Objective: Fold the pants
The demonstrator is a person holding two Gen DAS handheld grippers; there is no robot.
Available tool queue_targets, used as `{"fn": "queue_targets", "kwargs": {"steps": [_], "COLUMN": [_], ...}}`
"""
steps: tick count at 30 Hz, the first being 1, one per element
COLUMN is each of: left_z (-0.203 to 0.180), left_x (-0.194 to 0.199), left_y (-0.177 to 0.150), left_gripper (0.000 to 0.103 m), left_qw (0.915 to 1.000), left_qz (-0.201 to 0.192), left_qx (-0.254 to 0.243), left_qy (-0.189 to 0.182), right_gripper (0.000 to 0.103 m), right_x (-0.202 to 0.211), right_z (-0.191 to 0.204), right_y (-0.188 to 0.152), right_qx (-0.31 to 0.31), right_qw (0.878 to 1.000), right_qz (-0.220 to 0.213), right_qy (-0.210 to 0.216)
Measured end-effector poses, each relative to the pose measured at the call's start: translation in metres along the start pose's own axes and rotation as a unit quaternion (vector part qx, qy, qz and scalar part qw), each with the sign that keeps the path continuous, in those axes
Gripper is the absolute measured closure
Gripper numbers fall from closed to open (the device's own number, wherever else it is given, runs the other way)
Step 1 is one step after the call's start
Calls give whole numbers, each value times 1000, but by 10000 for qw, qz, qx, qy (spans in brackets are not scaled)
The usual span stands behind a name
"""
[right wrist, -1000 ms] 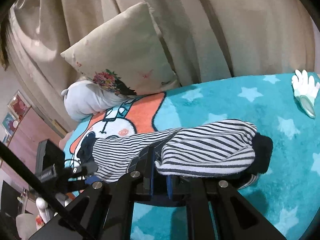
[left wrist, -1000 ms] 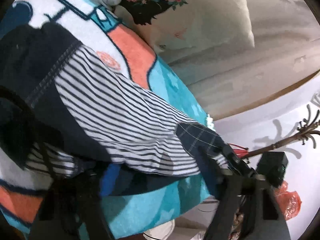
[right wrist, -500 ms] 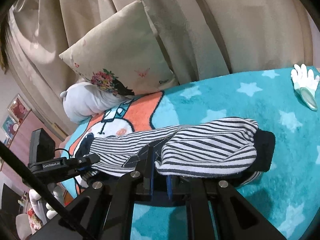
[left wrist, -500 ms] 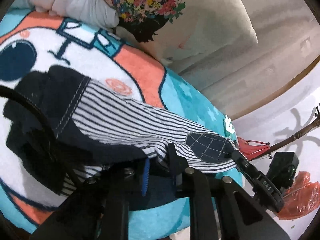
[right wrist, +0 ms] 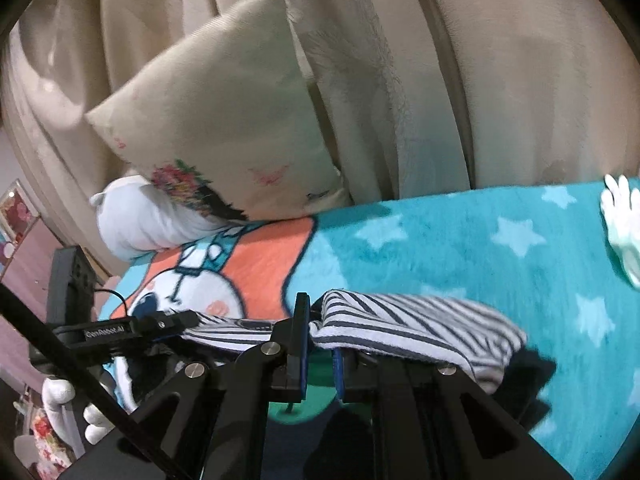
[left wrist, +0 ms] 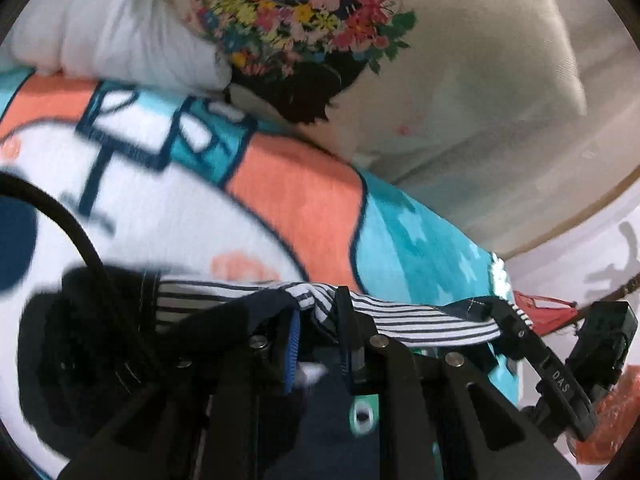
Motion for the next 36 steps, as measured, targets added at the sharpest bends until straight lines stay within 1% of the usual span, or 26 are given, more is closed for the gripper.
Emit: {"fn": "queue_targets", "kwargs": {"steps": [3, 4, 5, 6, 7, 8, 9, 10, 12, 13, 15, 17, 20, 23, 24, 26, 27, 28, 29, 30, 31, 32, 34, 36], "left_z": [3, 5, 7, 9, 11, 12, 12, 12, 11, 11, 7, 5, -1, -14, -17, -19, -22, -22, -20, -19, -18, -17, -16, -16], "left_x": [-15, -20, -22, -24, -25, -24, -21, -16, -5, 0, 14, 25, 49, 70, 78, 90, 89, 93, 98, 104, 104, 110, 115, 117], "left_y": [22, 30, 34, 40, 43, 47, 50, 51, 51, 50, 45, 39, 21, -5, -15, -30, -32, -37, -43, -51, -53, -60, -69, -75], "left_gripper": [85, 84, 82, 81, 80, 78, 73, 70, 58, 56, 54, 53, 49, 47, 45, 42, 42, 42, 42, 42, 42, 42, 41, 40], "left_qw": [10000, 9999, 9999, 9997, 9995, 9991, 9985, 9979, 9969, 9965, 9961, 9964, 9965, 9968, 9967, 9967, 9967, 9967, 9968, 9968, 9968, 9968, 9967, 9963], "left_qz": [91, 115, 120, 128, 131, 114, 71, 23, -81, -121, -177, -199, -291, -356, -392, -451, -473, -493, -517, -564, -592, -628, -681, -746], "left_qx": [5, 37, 58, 121, 165, 217, 235, 233, 218, 215, 163, 96, -62, -356, -439, -496, -501, -504, -500, -490, -481, -466, -431, -415], "left_qy": [7, -51, -91, -168, -231, -342, -483, -604, -757, -794, -854, -821, -784, -616, -559, -458, -428, -398, -352, -272, -228, -158, -67, 50], "right_gripper": [92, 92, 88, 75, 66, 49, 45, 45, 44, 44, 41, 41, 36, 36, 36, 36, 36, 36, 41, 65, 75, 78, 79, 79], "right_x": [-27, -40, -48, -60, -70, -82, -88, -92, -90, -83, -71, -53, -29, -19, -18, -18, -19, -22, -28, -34, -37, -38, -28, -17], "right_z": [-5, -11, -16, -25, -34, -45, -54, -62, -77, -82, -86, -88, -94, -105, -110, -120, -127, -131, -135, -136, -137, -137, -135, -138], "right_y": [18, 25, 30, 36, 40, 45, 48, 52, 59, 63, 66, 67, 63, 55, 53, 52, 51, 49, 46, 42, 39, 36, 34, 34], "right_qx": [-103, -231, -370, -595, -834, -1099, -1295, -1489, -1851, -1992, -2006, -1849, -1520, -1262, -1215, -1134, -1127, -1147, -1216, -1294, -1324, -1285, -1093, -1016], "right_qw": [9997, 9992, 9985, 9969, 9946, 9913, 9887, 9861, 9804, 9777, 9780, 9820, 9882, 9894, 9884, 9833, 9816, 9813, 9824, 9837, 9841, 9838, 9844, 9823], "right_qz": [129, 226, 300, 415, 540, 677, 732, 717, 674, 617, 491, 335, 106, -34, -59, -190, -229, -185, -5, 199, 314, 394, 260, 123], "right_qy": [-188, -231, -257, -292, -303, -249, -196, -145, 50, 237, 306, 211, -157, -724, -904, -1413, -1526, -1538, -1418, -1234, -1139, -1187, -1354, -1566]}}
Point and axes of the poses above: each gripper's, at about its wrist camera, not at the fingertips, and x roughly against the way its jaws point, z to its left, y to its top, the point moved 5 cm from there along -x, roughly the way its jaws point, and after that the axes turned 15 degrees about -x, right-handed, at the moved point
